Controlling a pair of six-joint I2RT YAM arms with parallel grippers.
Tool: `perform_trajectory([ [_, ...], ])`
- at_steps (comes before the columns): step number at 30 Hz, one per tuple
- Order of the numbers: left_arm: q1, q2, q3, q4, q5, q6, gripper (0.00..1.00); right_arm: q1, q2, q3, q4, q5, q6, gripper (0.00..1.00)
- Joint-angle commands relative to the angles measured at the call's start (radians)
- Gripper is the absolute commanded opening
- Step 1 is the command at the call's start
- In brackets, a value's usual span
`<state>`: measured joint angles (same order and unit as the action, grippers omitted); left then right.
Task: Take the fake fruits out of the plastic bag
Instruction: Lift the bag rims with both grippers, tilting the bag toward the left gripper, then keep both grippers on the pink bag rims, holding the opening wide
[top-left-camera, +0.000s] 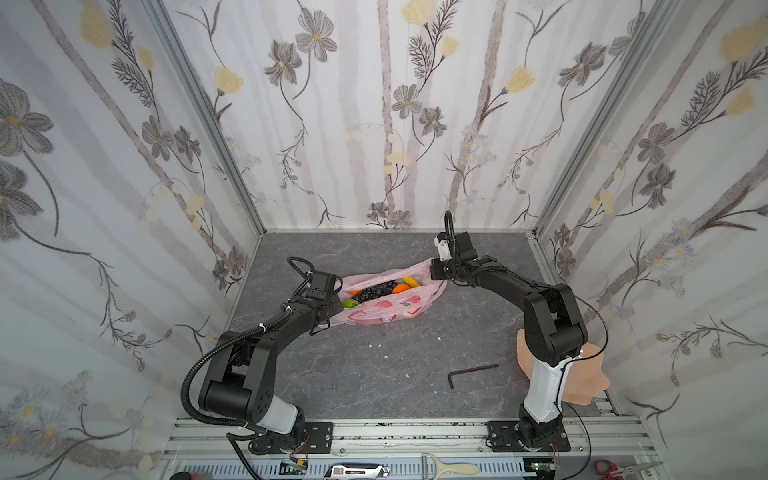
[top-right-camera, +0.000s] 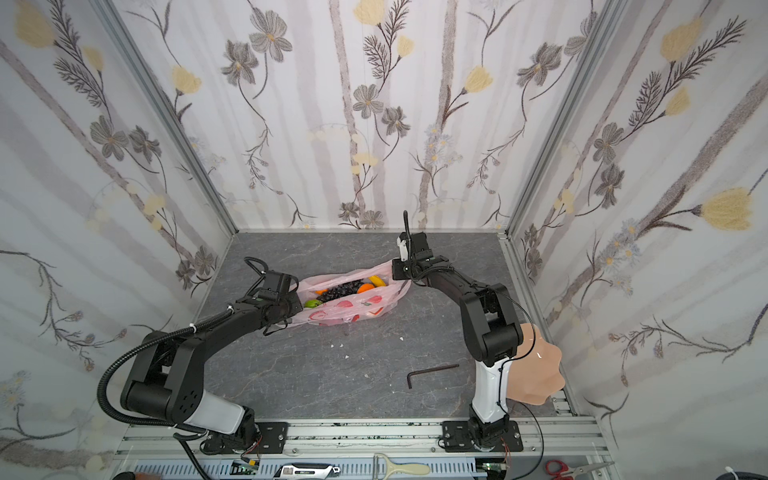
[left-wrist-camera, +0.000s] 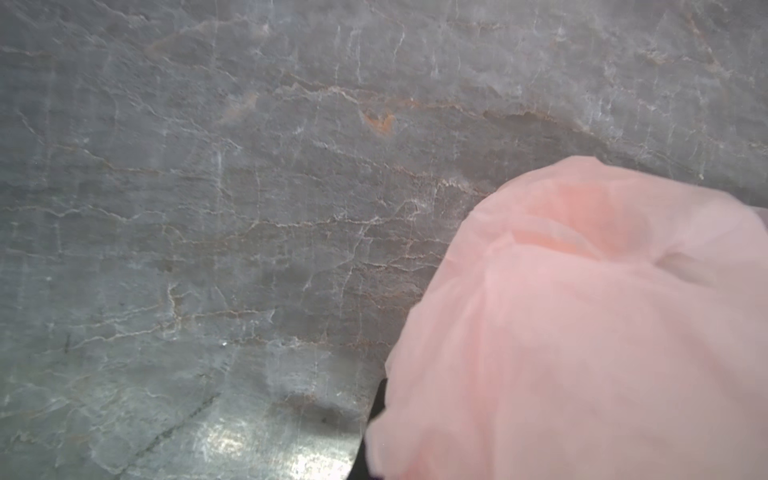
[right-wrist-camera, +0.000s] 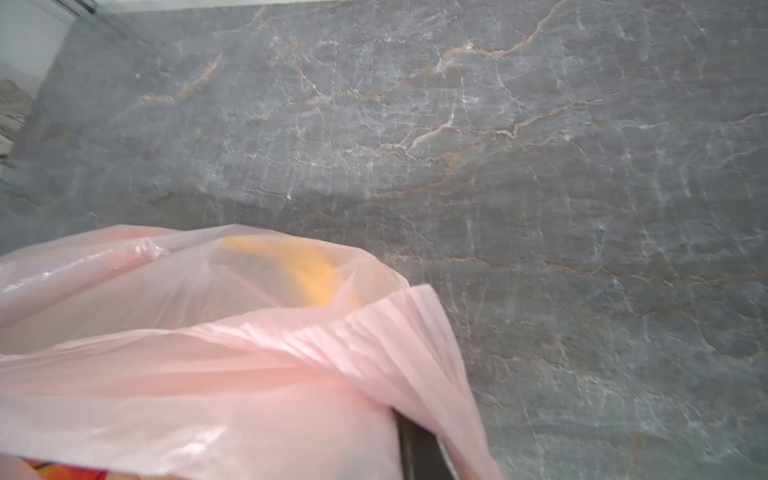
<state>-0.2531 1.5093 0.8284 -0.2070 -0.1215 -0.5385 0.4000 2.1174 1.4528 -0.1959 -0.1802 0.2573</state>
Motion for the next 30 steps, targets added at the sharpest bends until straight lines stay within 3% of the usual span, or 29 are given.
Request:
perform_trajectory([
  [1,-0.010,0.003,0.031,0.032,0.024,-0.002,0.00,0.022,0.040,0.089,0.040,-0.062,0.035,0.07],
  [4,-0.062,0.011,0.051,0.032,0.035,0.010,0.00,0.046,0.067,0.156,-0.004,-0.054,0.042,0.08],
  [6,-0.102,0.010,0.048,0.031,0.030,0.012,0.00,0.064,0.055,0.165,-0.048,-0.044,0.028,0.15],
  [7,-0.116,0.009,0.042,0.032,0.028,0.010,0.00,0.072,0.042,0.154,-0.060,-0.027,0.022,0.20],
  [9,-0.144,0.006,0.027,0.032,0.023,0.008,0.00,0.081,0.006,0.118,-0.082,0.022,0.022,0.47],
  [12,-0.173,-0.003,-0.003,0.034,0.003,-0.001,0.01,0.090,-0.063,0.050,-0.105,0.107,0.023,0.72],
  [14,-0.186,-0.012,-0.025,0.039,-0.006,-0.010,0.01,0.105,-0.108,0.004,-0.122,0.172,0.025,0.82],
  [17,-0.198,-0.033,-0.049,0.052,-0.008,-0.018,0.01,0.132,-0.158,-0.072,-0.133,0.231,0.042,0.89],
  [20,-0.202,-0.045,-0.064,0.063,-0.007,-0.028,0.01,0.157,-0.166,-0.137,-0.129,0.244,0.064,0.89],
  [22,-0.207,-0.045,-0.070,0.069,-0.010,-0.031,0.01,0.163,-0.164,-0.173,-0.105,0.236,0.072,0.84],
  [30,-0.210,-0.036,-0.092,0.080,-0.012,-0.061,0.02,0.166,-0.254,-0.356,-0.020,0.231,0.071,0.45],
])
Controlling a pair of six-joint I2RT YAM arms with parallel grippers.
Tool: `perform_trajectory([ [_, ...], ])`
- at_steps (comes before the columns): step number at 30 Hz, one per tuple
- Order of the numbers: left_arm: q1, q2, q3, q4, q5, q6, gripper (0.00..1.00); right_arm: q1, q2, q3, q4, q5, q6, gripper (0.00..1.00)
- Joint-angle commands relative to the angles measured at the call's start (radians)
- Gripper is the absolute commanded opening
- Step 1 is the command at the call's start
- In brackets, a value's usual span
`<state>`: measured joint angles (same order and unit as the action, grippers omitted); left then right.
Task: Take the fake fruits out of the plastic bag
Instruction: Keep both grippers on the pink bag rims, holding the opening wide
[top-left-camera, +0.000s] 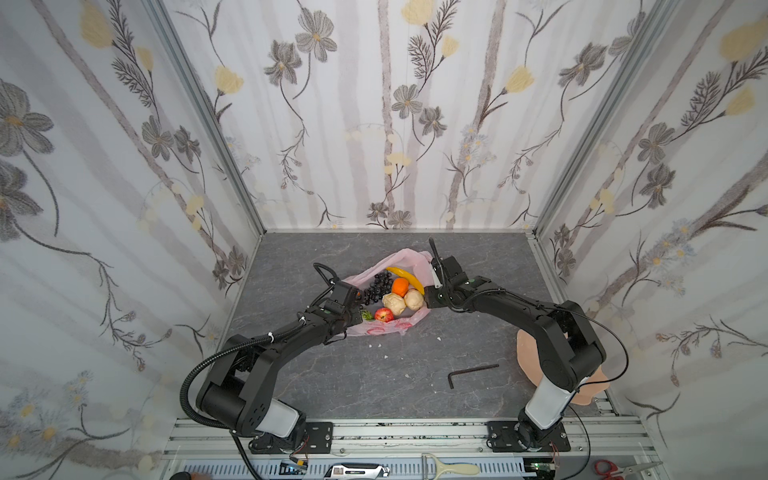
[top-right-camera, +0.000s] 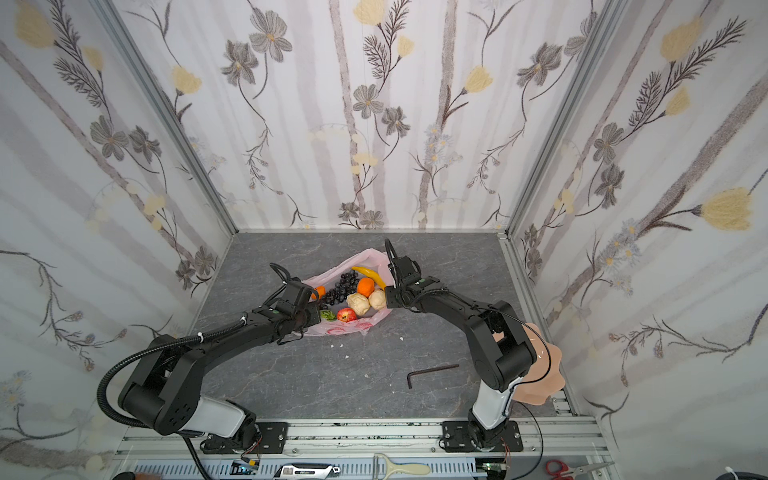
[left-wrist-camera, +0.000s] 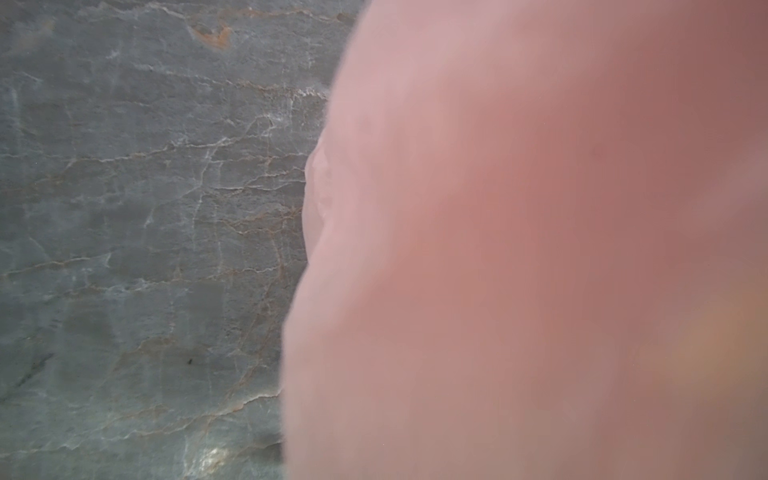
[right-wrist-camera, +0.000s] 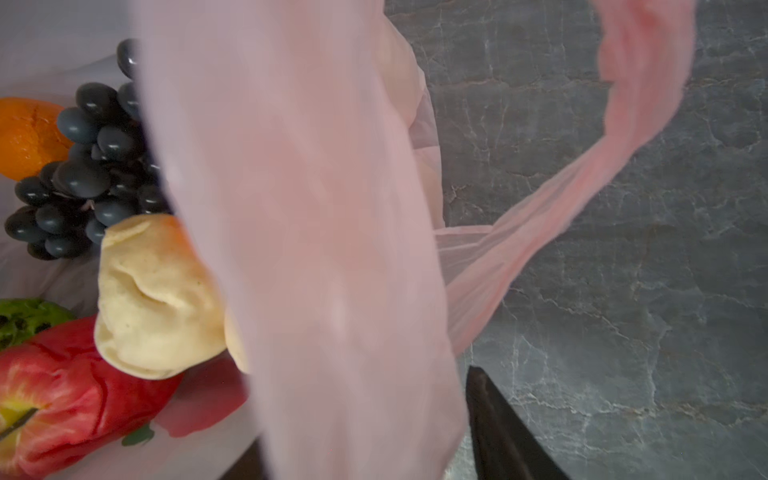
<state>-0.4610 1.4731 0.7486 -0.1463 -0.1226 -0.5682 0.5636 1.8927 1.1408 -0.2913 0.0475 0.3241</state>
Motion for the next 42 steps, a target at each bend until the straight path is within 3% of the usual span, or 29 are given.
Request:
perform_trajectory([
  [1,-0.003,0.000,-0.019,0.023,-0.013,-0.031,0.02,0.003,-0.033,-0.065,0.087,-0.021,-0.001,0.40],
  [4,-0.002,0.005,-0.039,0.033,-0.025,-0.033,0.02,0.005,-0.024,-0.130,0.120,-0.069,0.001,0.28],
  [11,-0.008,-0.038,-0.083,0.048,-0.023,-0.048,0.04,0.023,-0.005,-0.203,0.184,-0.079,0.029,0.25],
  [17,-0.001,0.032,-0.053,0.062,-0.060,-0.024,0.03,0.019,0.047,-0.134,0.187,-0.056,0.035,0.24],
  [25,0.098,0.182,0.090,0.168,-0.050,0.094,0.00,-0.040,0.166,0.050,0.182,-0.120,0.027,0.19],
  [29,0.073,0.159,0.119,0.170,-0.017,0.088,0.00,-0.030,0.142,0.057,0.172,-0.118,0.027,0.18],
  [36,-0.016,0.061,0.007,0.166,-0.043,0.069,0.00,-0.009,0.042,-0.109,0.231,-0.128,0.046,0.18],
  [42,-0.042,0.008,-0.046,0.165,-0.068,0.070,0.00,-0.003,0.016,-0.156,0.235,-0.149,0.050,0.26],
])
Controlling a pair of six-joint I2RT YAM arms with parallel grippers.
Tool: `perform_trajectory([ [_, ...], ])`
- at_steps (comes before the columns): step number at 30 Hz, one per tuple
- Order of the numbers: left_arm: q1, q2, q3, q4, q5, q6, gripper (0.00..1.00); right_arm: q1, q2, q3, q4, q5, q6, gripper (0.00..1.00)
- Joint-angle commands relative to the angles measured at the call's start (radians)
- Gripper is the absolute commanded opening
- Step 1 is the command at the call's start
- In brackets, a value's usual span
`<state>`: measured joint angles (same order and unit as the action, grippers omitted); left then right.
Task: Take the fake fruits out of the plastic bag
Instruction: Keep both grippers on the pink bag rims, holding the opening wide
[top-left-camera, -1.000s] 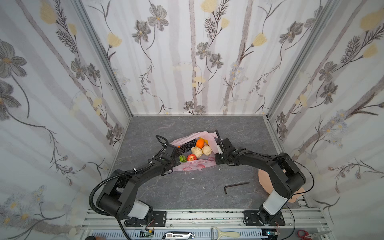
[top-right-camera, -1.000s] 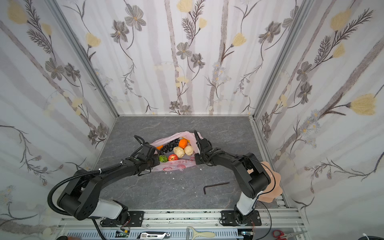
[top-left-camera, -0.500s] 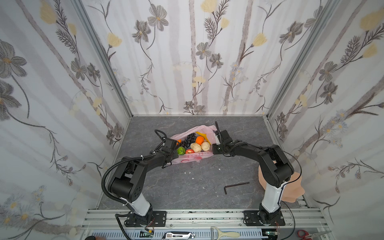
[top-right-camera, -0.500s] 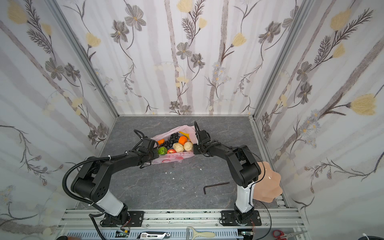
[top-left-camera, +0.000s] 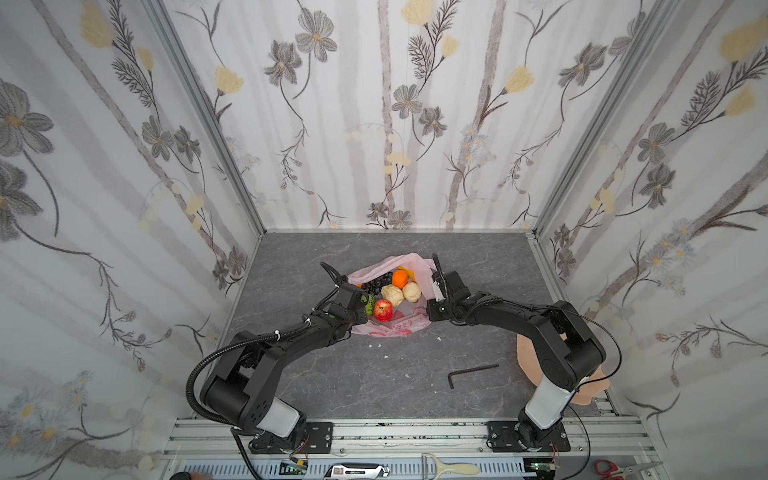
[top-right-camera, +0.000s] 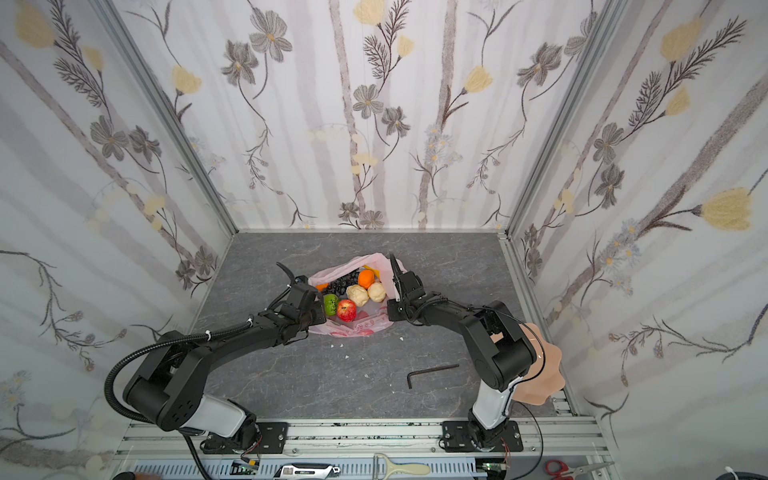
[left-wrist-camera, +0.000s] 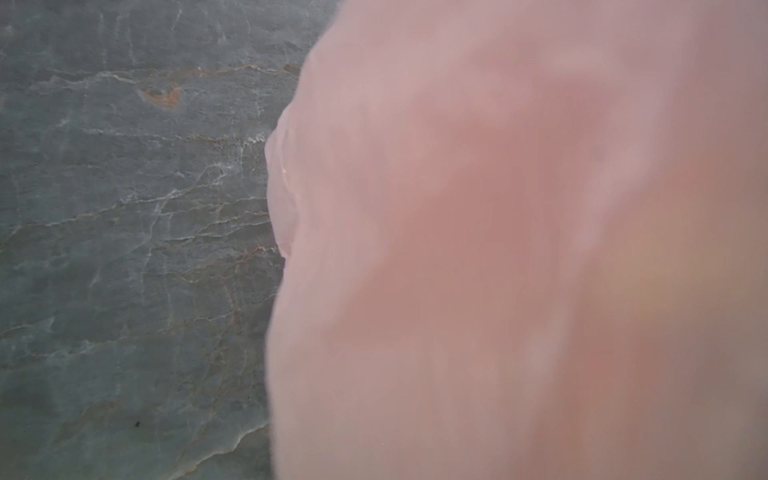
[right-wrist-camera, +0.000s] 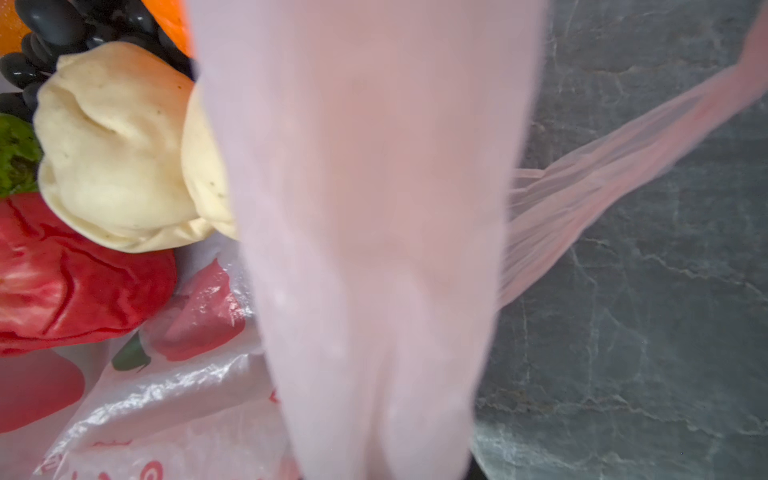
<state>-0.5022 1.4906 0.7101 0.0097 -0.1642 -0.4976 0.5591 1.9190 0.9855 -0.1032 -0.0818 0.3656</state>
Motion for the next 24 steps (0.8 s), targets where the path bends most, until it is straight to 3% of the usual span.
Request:
perform_trajectory([
  [1,-0.001,-0.008,-0.007,0.010,-0.027,-0.002,0.00,0.001,-0.012,-0.001,0.046,-0.019,0.008,0.29],
  [13,-0.002,-0.076,-0.033,0.010,-0.019,-0.012,0.00,0.002,-0.132,0.006,-0.041,0.061,-0.030,0.60],
  [19,-0.002,-0.094,-0.053,0.010,-0.018,-0.015,0.00,0.011,-0.234,0.021,-0.083,0.185,-0.070,0.70],
  [24,-0.003,-0.096,-0.046,0.009,-0.001,-0.022,0.00,0.012,-0.129,0.153,-0.142,0.217,-0.133,0.72],
])
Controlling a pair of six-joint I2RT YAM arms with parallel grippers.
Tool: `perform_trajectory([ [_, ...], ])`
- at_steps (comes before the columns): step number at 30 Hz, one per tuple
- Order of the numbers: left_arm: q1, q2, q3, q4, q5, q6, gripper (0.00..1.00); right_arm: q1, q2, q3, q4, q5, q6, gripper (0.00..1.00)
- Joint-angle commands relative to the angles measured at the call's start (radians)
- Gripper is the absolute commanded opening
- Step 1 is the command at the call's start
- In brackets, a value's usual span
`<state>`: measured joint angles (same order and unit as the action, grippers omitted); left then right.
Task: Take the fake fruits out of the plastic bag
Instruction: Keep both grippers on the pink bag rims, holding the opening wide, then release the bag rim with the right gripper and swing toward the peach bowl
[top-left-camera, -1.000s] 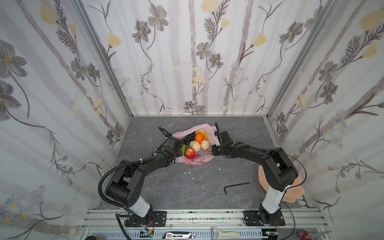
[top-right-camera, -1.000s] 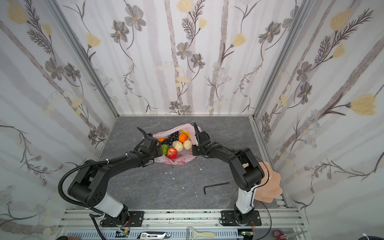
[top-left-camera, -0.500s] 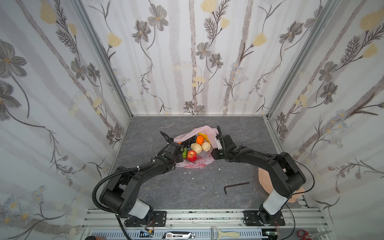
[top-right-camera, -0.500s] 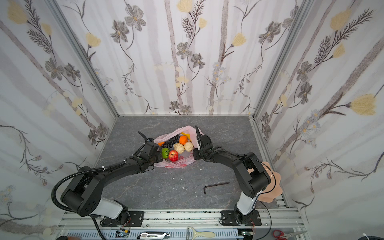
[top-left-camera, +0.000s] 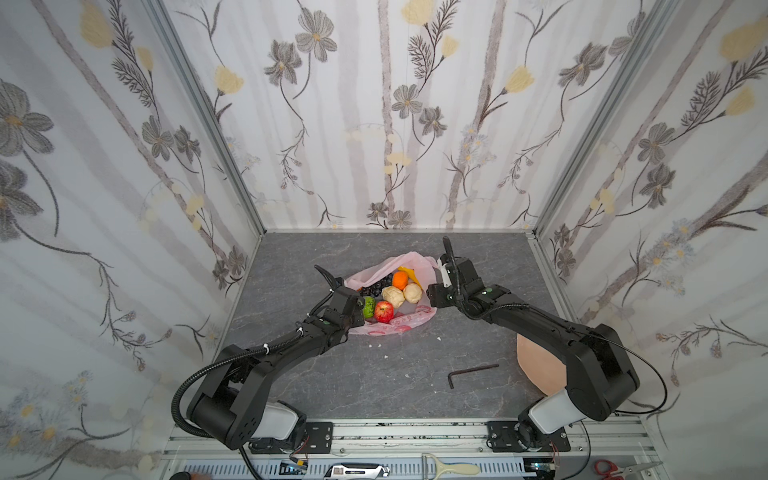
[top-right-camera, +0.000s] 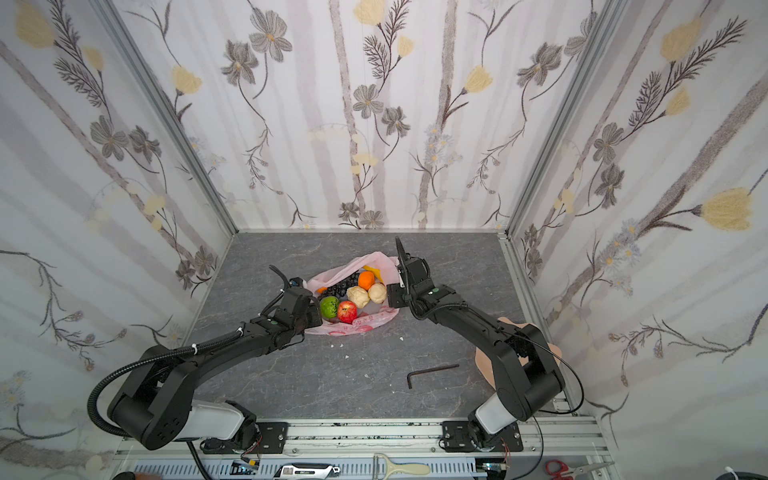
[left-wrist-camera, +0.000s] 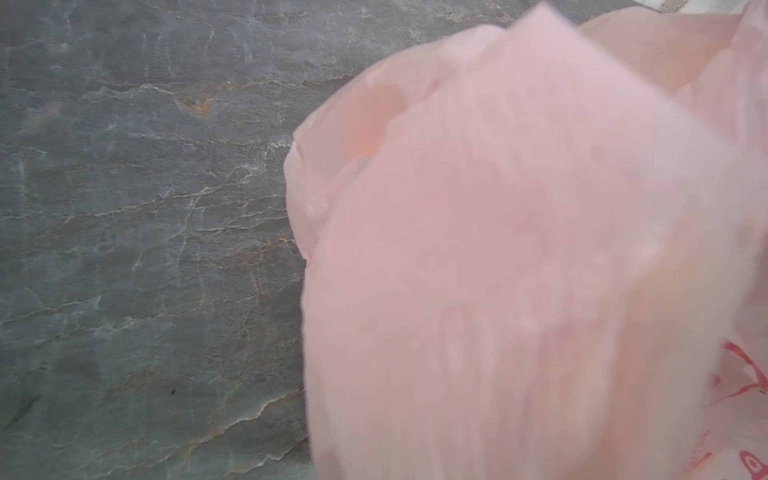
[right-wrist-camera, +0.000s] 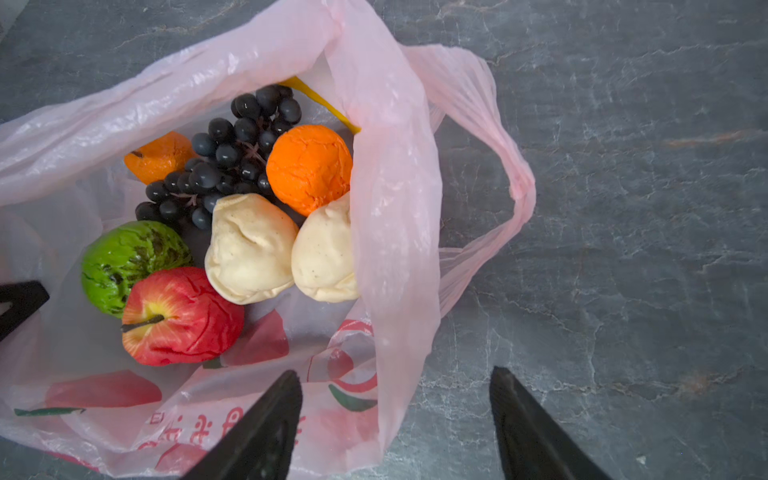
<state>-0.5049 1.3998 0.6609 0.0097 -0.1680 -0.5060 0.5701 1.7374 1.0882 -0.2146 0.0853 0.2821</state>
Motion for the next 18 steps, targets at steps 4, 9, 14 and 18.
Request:
perform_trajectory([
  [4,0.000,-0.010,0.003,0.005,0.013,-0.015,0.00,-0.002,0.182,0.184,-0.073,0.058,-0.066,0.68],
  [9,0.000,-0.009,-0.001,-0.007,0.002,-0.012,0.00,-0.027,0.250,0.249,-0.102,0.080,-0.073,0.55],
  [14,0.005,-0.026,-0.015,-0.010,-0.017,-0.015,0.00,-0.058,0.223,0.184,-0.066,0.084,-0.034,0.34],
  [18,-0.012,-0.030,-0.010,-0.010,-0.008,-0.007,0.00,-0.072,0.180,0.097,-0.016,0.053,-0.012,0.21],
])
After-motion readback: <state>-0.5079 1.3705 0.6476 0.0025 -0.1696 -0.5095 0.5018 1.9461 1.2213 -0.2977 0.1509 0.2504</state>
